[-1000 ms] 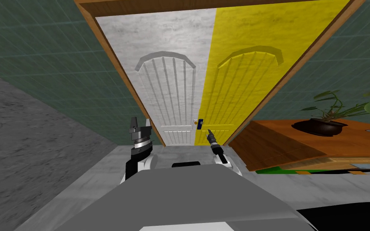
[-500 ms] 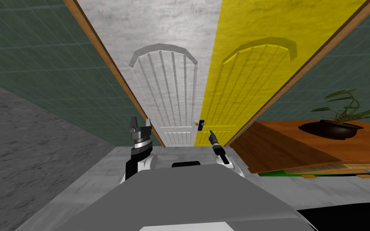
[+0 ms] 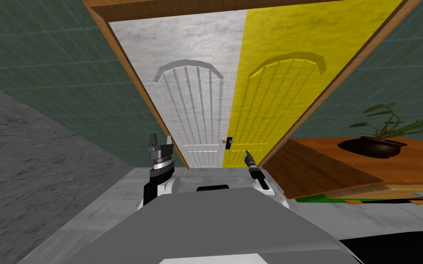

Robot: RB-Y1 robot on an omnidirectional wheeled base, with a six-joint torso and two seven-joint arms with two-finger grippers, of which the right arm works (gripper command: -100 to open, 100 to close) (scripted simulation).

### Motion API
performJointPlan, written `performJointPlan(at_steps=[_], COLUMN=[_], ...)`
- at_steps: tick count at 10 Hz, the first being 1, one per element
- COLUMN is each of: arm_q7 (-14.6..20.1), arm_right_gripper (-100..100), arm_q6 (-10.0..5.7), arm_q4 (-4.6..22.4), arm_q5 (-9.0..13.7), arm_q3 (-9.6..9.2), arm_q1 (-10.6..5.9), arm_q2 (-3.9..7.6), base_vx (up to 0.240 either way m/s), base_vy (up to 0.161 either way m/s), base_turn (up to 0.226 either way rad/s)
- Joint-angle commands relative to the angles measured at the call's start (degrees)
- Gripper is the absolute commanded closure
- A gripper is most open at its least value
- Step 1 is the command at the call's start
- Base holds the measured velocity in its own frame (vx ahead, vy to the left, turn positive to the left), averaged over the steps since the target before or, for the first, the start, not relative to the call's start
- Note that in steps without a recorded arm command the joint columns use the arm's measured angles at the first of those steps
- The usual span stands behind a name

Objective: Pull the door open

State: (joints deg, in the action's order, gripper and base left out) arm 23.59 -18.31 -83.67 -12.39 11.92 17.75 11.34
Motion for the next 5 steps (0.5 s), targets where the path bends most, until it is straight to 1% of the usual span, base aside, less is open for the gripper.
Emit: performJointPlan(at_steps=[1, 2, 3, 4, 5], arm_q7=[-0.2, -0.2, -0.4, -0.4, -0.5], arm_right_gripper=[-100, -100, -100, -100, -100], arm_q6=[-0.04, 0.04, 0.09, 0.03, -0.09], arm_q4=[1.5, 2.3, 3.4, 3.9, 4.2], arm_q5=[0.6, 0.9, 1.3, 1.6, 1.7], arm_q3=[1.81, 2.70, 3.75, 4.01, 3.84], arm_q1=[-0.35, -0.71, -1.54, -2.49, -3.35], arm_q2=[0.58, 0.85, 1.12, 1.07, 0.88], base_vx=[0.027, 0.051, 0.103, 0.163, 0.197], base_vy=[-0.019, -0.025, -0.052, -0.087, -0.063], base_turn=[0.050, 0.074, 0.124, 0.156, 0.196])
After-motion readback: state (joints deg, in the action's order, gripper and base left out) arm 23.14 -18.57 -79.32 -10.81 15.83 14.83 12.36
